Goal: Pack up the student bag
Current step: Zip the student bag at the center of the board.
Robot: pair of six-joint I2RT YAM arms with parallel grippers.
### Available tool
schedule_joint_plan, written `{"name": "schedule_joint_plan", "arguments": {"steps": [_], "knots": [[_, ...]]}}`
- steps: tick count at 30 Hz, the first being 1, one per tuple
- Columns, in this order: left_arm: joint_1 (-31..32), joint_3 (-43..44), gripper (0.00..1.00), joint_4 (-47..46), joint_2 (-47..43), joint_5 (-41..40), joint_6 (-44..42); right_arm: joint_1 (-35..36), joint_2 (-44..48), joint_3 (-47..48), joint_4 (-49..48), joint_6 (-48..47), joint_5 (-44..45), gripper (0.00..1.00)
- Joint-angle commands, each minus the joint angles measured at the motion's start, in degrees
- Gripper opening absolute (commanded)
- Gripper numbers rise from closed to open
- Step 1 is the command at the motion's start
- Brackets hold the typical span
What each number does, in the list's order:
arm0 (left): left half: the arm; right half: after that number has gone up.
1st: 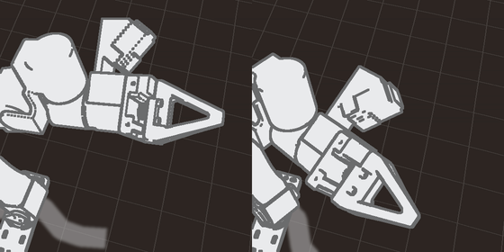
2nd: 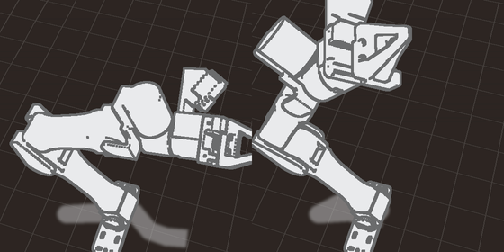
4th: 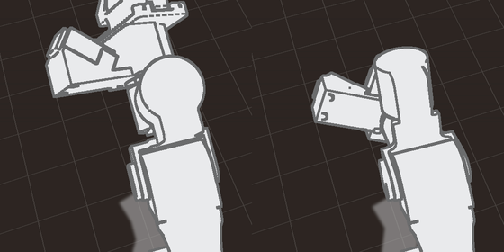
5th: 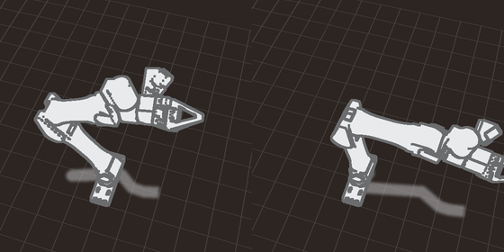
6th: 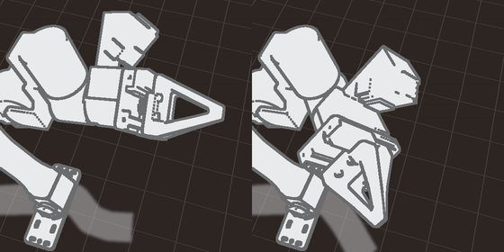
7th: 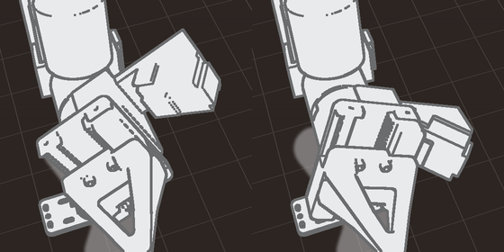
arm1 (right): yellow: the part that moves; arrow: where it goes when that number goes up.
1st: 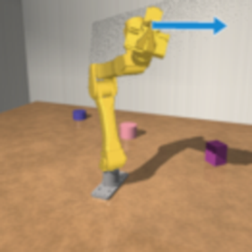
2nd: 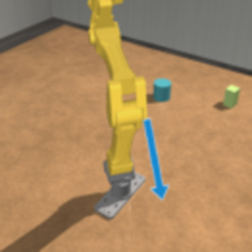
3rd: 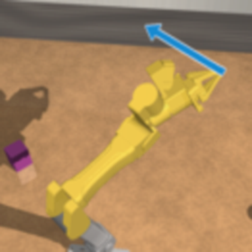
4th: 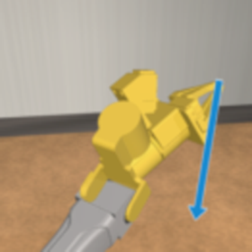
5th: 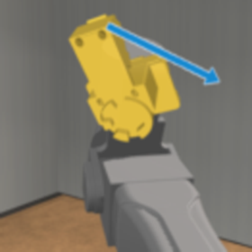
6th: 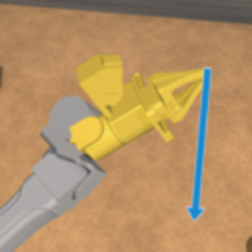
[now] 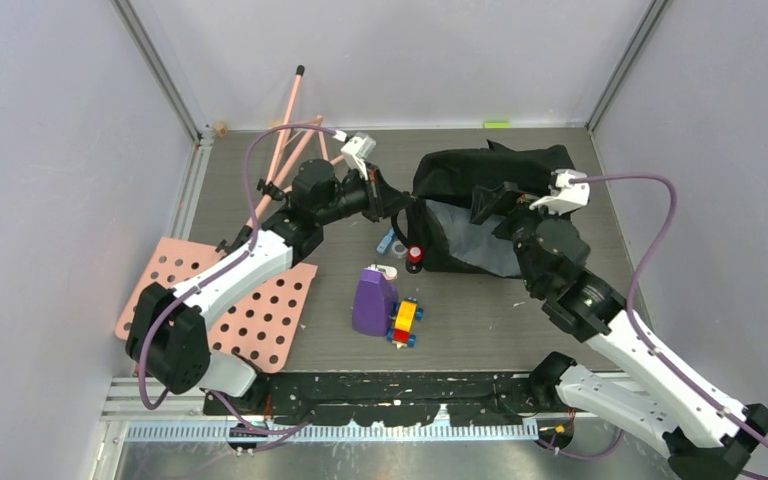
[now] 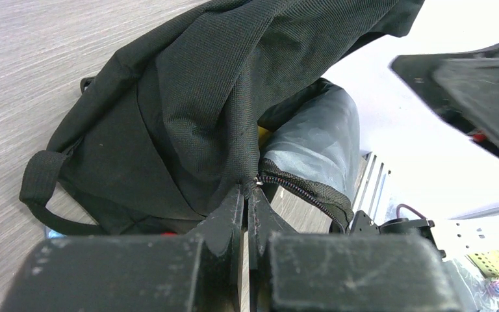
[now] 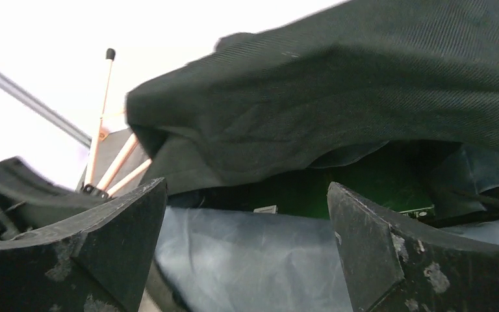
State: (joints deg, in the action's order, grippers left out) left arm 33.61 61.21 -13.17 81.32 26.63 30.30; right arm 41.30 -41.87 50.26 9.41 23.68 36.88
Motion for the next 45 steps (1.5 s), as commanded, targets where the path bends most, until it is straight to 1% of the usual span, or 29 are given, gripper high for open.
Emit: {"name": "schedule_joint_plan", "arguments": {"steps": [1,2,4,6,12,17,21,23,24,25,27,28,29,31,33,38,39,41,45], "knots": [[-0.7,0.1,0.0,-5.0,-3.0,-0.2,0.8,-5.6,-3.3,-2.4,-13.5,9.0,-1.8,1.0],[-0.7,0.1,0.0,-5.0,-3.1,-0.2,0.8,-6.9,-3.7,-3.9,-14.5,10.3,-4.6,1.0],[-0.8,0.1,0.0,-4.9,-3.0,0.1,0.7,-12.5,-4.8,-6.3,-18.1,15.9,-9.3,1.0],[-0.7,0.1,0.0,-4.8,-3.0,0.2,0.8,-15.6,-5.9,-8.2,-20.8,18.9,-12.7,1.0],[-0.7,0.4,0.0,-4.7,-3.2,0.2,0.7,-17.5,-9.3,-10.3,-25.3,20.2,-14.7,1.0],[-0.7,1.4,0.0,-4.5,-2.7,1.5,0.4,-17.9,-12.5,-11.9,-36.5,16.9,-18.8,0.98],[-0.8,2.1,0.0,-3.9,-2.3,2.0,-0.3,-17.9,-13.7,-11.5,-44.0,12.7,-22.9,0.9],[-0.7,2.4,0.0,-3.9,-2.1,2.3,-0.2,-17.9,-14.0,-10.6,-46.0,10.0,-24.2,0.85],[-0.7,2.7,0.0,-3.9,-2.0,2.4,-0.2,-17.9,-14.2,-10.2,-46.3,9.4,-24.6,0.81],[-0.7,3.0,0.0,-3.9,-2.0,2.6,-0.3,-17.9,-14.2,-9.3,-46.5,8.4,-25.4,0.78],[-0.7,3.7,0.0,-3.8,-1.8,2.9,-0.2,-17.9,-14.4,-7.7,-46.5,7.1,-26.7,0.72],[-0.7,4.0,0.0,-3.8,-1.9,3.0,-0.2,-17.9,-14.4,-7.3,-46.5,6.9,-27.4,0.66],[-0.7,4.3,0.0,-3.8,-1.8,3.0,-0.2,-18.0,-14.3,-6.6,-46.4,6.4,-27.5,0.63],[-0.7,4.8,0.0,-3.7,-1.8,3.0,0.0,-17.9,-13.9,-5.8,-46.1,6.3,-28.3,0.48],[-0.7,5.6,0.0,-3.6,-1.8,3.3,0.5,-17.9,-12.9,-4.8,-44.4,7.1,-28.8,0.43],[1.3,8.5,0.0,-2.3,-2.6,3.3,-0.3,-17.9,-11.0,-1.9,-39.3,9.3,-29.0,0.35],[2.0,9.4,0.0,-1.8,-2.5,3.2,-0.6,-17.9,-11.2,-1.6,-39.0,9.3,-28.9,0.29],[3.2,11.4,0.0,-0.6,-1.9,3.1,-0.5,-17.9,-12.1,-1.0,-38.6,9.2,-28.2,0.22],[6.0,15.7,0.0,-1.0,0.5,2.8,1.3,-17.9,-15.3,-0.2,-39.0,8.4,-26.1,0.14]]}}
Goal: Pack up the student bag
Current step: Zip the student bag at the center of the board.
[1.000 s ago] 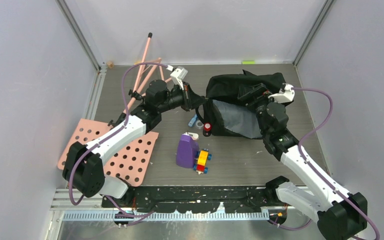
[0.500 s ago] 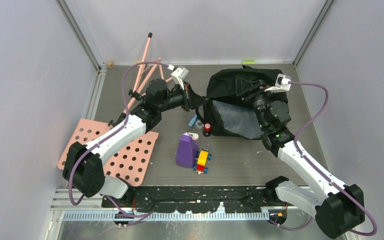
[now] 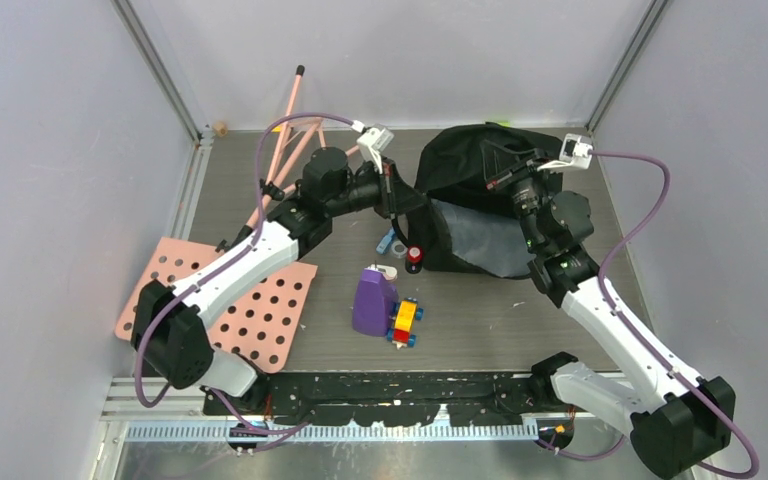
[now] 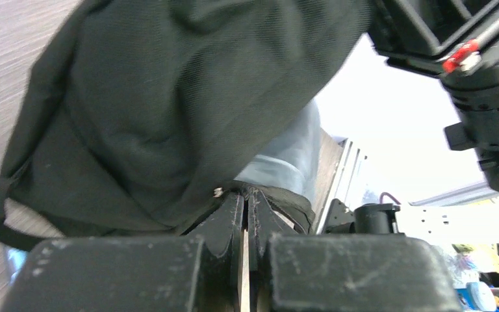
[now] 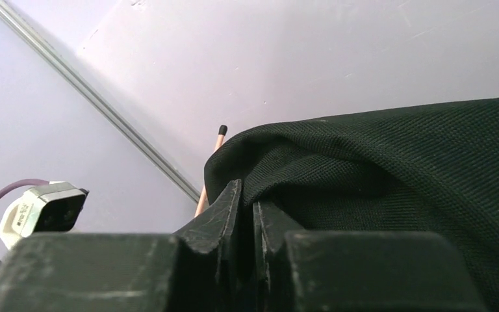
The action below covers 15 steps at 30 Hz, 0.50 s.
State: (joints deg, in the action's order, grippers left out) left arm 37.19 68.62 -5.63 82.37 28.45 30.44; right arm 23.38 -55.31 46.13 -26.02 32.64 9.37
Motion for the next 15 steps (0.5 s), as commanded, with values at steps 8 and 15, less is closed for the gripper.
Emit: {"name": "schedule_joint_plan", "arguments": {"steps": [8,15], "knots": [[5.0,16.0,0.0,-13.9,4.4,1.2,6.3,0.2,-6.7,8.2,1.0,-2.5,2.5,0.12],[5.3,22.4,0.0,-15.5,8.2,-0.2,9.0,0.2,-4.9,13.6,12.4,-7.2,0.1,0.34]]}}
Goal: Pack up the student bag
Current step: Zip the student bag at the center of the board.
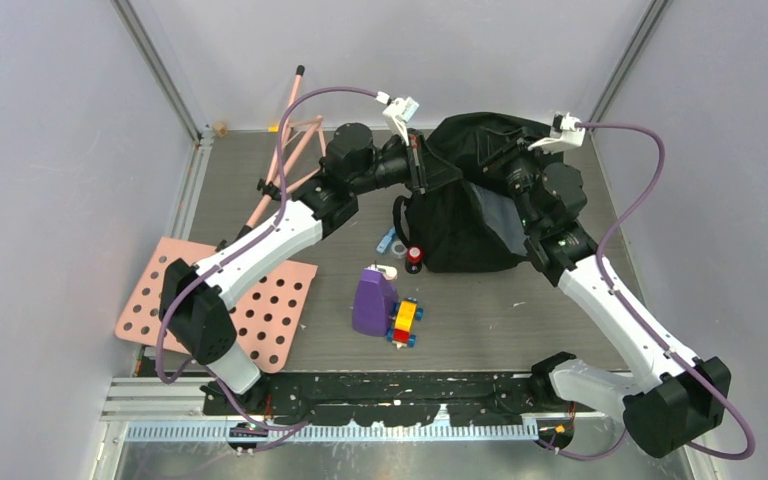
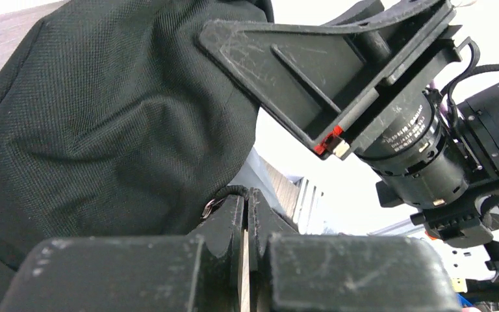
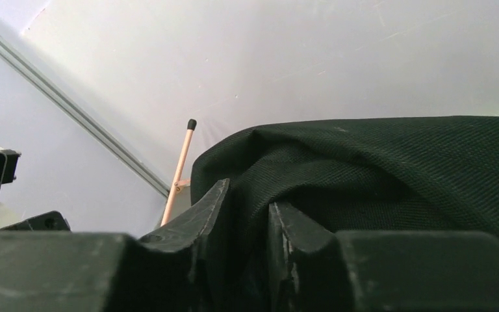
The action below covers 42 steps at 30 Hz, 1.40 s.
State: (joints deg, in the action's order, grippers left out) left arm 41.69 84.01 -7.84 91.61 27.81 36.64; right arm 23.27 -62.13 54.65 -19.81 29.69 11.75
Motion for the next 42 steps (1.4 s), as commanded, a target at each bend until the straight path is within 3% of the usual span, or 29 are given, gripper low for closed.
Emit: {"name": "schedule_joint_plan", "arguments": {"steps": [1,3,5,9,12,19,25,31,33,35,37,39,42], "knots": [[0.8,7.1,0.0,-12.5,-1.2,-0.6,2.6,0.3,2.4,6.4,7.7,-5.6,-2.7,0.38],[0.7,6.1,0.0,-10.8,-2.1,-2.5,1.0,0.2,4.1,8.0,12.7,-8.0,-4.1,0.59],[0.6,4.9,0.0,-9.1,-2.8,-4.0,0.1,0.2,6.2,9.4,17.9,-11.2,-6.2,0.72],[0.2,4.5,0.0,-7.1,-3.4,-4.2,0.0,0.3,12.4,9.5,30.4,-16.6,-8.8,0.86],[-0.2,4.5,0.0,-6.2,-3.5,-4.5,0.2,0.2,16.7,7.4,36.8,-21.2,-10.1,0.9],[-0.8,5.6,0.0,-4.6,-3.2,-4.3,0.7,0.2,24.5,3.0,40.7,-28.0,-13.8,0.95],[-0.8,6.7,0.0,-3.5,-3.0,-4.0,0.3,0.2,22.7,2.9,42.5,-31.4,-4.6,0.93],[-0.8,9.0,0.0,-1.7,-2.1,-3.2,-0.8,0.2,18.1,3.7,41.5,-34.4,1.0,0.84],[-0.7,10.7,0.0,-0.5,-1.2,-2.6,-1.4,0.3,16.2,4.2,40.6,-35.1,1.3,0.73],[-0.1,12.8,0.0,1.1,-0.1,-2.2,-2.5,0.2,14.2,4.8,39.7,-35.7,1.0,0.56],[0.9,16.7,0.0,3.7,1.2,-2.2,-4.4,0.2,12.4,5.7,38.7,-36.2,0.8,0.28],[2.1,19.8,0.0,5.4,2.7,-2.1,-5.5,0.2,10.7,6.5,37.3,-36.5,0.9,0.12],[3.8,24.3,0.0,6.3,4.9,-1.8,-6.3,0.3,10.0,7.2,33.9,-36.5,1.9,0.03]]}}
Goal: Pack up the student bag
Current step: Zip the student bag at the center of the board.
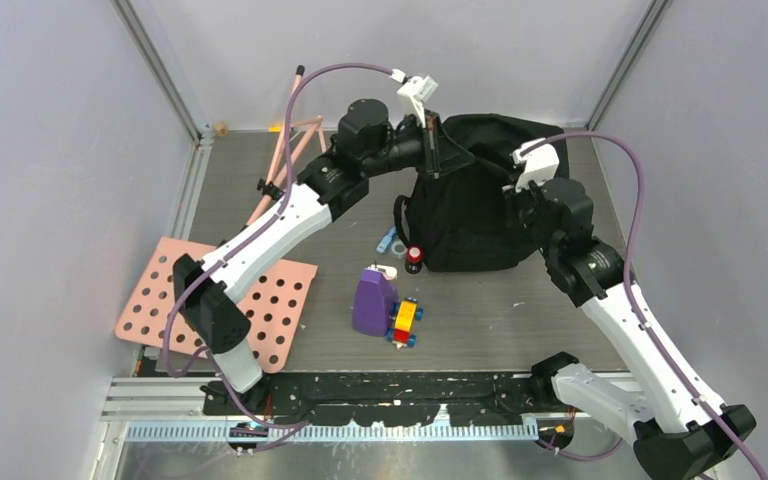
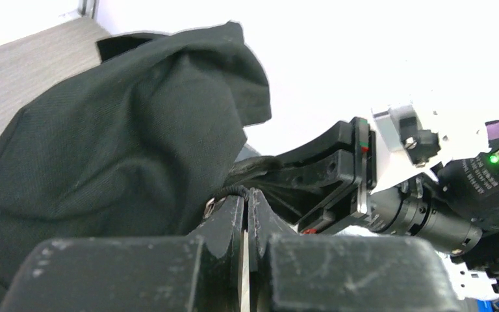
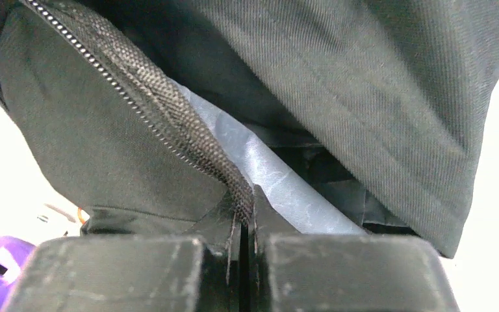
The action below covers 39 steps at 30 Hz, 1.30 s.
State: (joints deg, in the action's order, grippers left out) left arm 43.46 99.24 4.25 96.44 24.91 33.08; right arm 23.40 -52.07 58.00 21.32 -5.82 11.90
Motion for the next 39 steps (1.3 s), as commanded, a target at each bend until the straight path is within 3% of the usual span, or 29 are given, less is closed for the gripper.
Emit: {"name": "schedule_joint_plan", "arguments": {"steps": [1,7,11,13,18,20,23,29,36,39], "knots": [[2.5,10.7,0.0,-5.6,1.0,1.1,-2.9,0.1,-0.3,3.9,-8.0,-1.0,1.7,0.01],[4.9,21.3,0.0,-2.2,8.7,3.2,-4.4,0.1,-1.6,4.9,-14.0,0.0,1.2,0.0],[4.9,18.5,0.02,-0.6,7.3,3.0,-7.9,0.1,-1.5,4.7,-15.3,1.4,2.3,0.01],[4.9,15.9,0.14,0.9,4.8,2.6,-11.4,0.1,-0.9,4.2,-15.2,1.8,2.3,0.04],[4.9,6.1,0.61,3.3,-5.0,0.7,-21.9,0.1,1.6,1.9,-15.2,2.2,4.1,0.07],[4.8,1.7,0.74,3.6,-9.3,-1.9,-25.4,0.1,2.4,1.2,-15.1,2.4,4.8,0.09],[4.6,-3.0,0.84,6.4,-14.3,-5.6,-29.7,0.1,3.2,0.7,-14.8,2.9,5.7,0.09],[3.1,-8.1,0.85,9.9,-15.4,-6.3,-32.3,0.0,4.2,2.6,-11.5,5.5,6.5,0.25],[3.0,-9.2,0.78,7.8,-11.5,-4.3,-34.9,0.1,7.1,5.9,-5.9,13.1,5.6,0.62],[3.0,-9.6,0.78,6.0,-10.5,-3.6,-35.0,0.1,8.0,6.9,-4.8,17.5,5.9,0.71]]}}
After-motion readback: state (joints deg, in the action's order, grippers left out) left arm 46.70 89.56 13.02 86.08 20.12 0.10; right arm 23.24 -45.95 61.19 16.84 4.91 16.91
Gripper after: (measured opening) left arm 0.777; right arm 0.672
